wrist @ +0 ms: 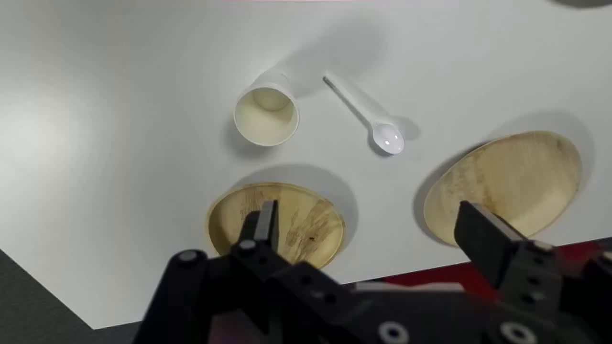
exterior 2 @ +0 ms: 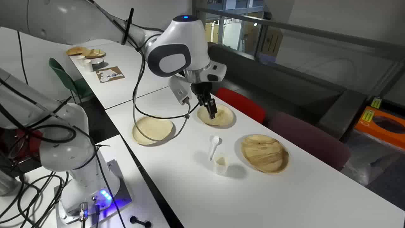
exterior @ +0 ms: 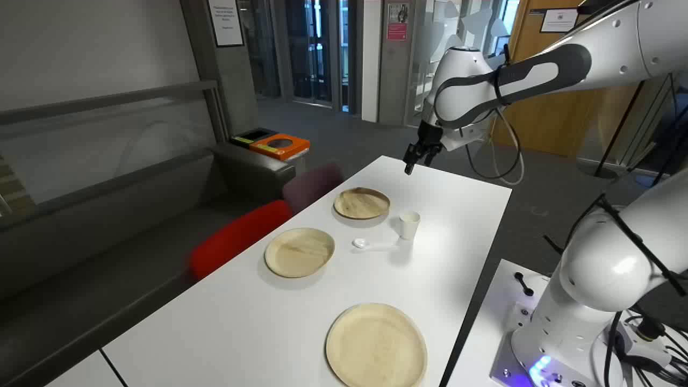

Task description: Stack up the plates

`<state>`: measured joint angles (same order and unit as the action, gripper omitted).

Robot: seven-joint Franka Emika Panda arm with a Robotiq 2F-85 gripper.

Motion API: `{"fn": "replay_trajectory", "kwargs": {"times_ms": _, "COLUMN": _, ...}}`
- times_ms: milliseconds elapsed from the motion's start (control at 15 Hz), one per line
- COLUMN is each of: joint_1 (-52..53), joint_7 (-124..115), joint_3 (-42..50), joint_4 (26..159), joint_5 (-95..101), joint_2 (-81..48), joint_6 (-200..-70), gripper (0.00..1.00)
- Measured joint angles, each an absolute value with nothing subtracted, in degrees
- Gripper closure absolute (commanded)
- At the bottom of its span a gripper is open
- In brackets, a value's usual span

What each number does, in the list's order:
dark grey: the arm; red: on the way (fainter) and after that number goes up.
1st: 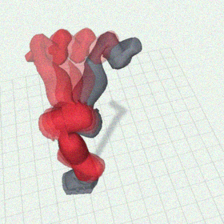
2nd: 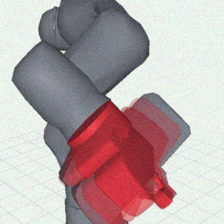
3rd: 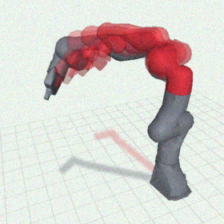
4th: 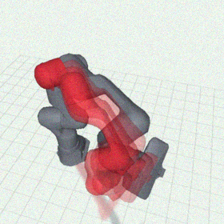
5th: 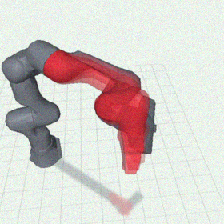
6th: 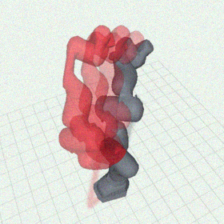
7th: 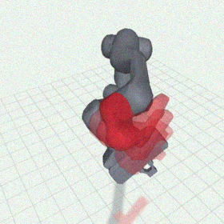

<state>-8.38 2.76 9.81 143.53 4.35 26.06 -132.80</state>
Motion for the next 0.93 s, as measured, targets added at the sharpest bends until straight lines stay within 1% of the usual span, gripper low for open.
{"fn": "replay_trajectory", "kwargs": {"times_ms": 467, "joint_1": -8.45, "joint_7": 1.81, "joint_3": 9.71, "joint_4": 143.53, "joint_5": 4.31, "joint_2": 25.99, "joint_6": -133.26, "gripper": 0.00}}
{"fn": "replay_trajectory", "kwargs": {"times_ms": 600, "joint_1": -8.53, "joint_7": -2.79, "joint_3": 8.95, "joint_4": 143.52, "joint_5": 4.17, "joint_2": 25.26, "joint_6": -137.28, "gripper": 0.00}}
{"fn": "replay_trajectory", "kwargs": {"times_ms": 800, "joint_1": -9.57, "joint_7": -15.39, "joint_3": 4.27, "joint_4": 143.42, "joint_5": 4.18, "joint_2": 20.68, "joint_6": -143.80, "gripper": 0.00}}
{"fn": "replay_trajectory", "kwargs": {"times_ms": 933, "joint_1": -11.18, "joint_7": -24.93, "joint_3": -0.56, "joint_4": 142.64, "joint_5": 4.24, "joint_2": 15.45, "joint_6": -145.30, "gripper": 0.00}}
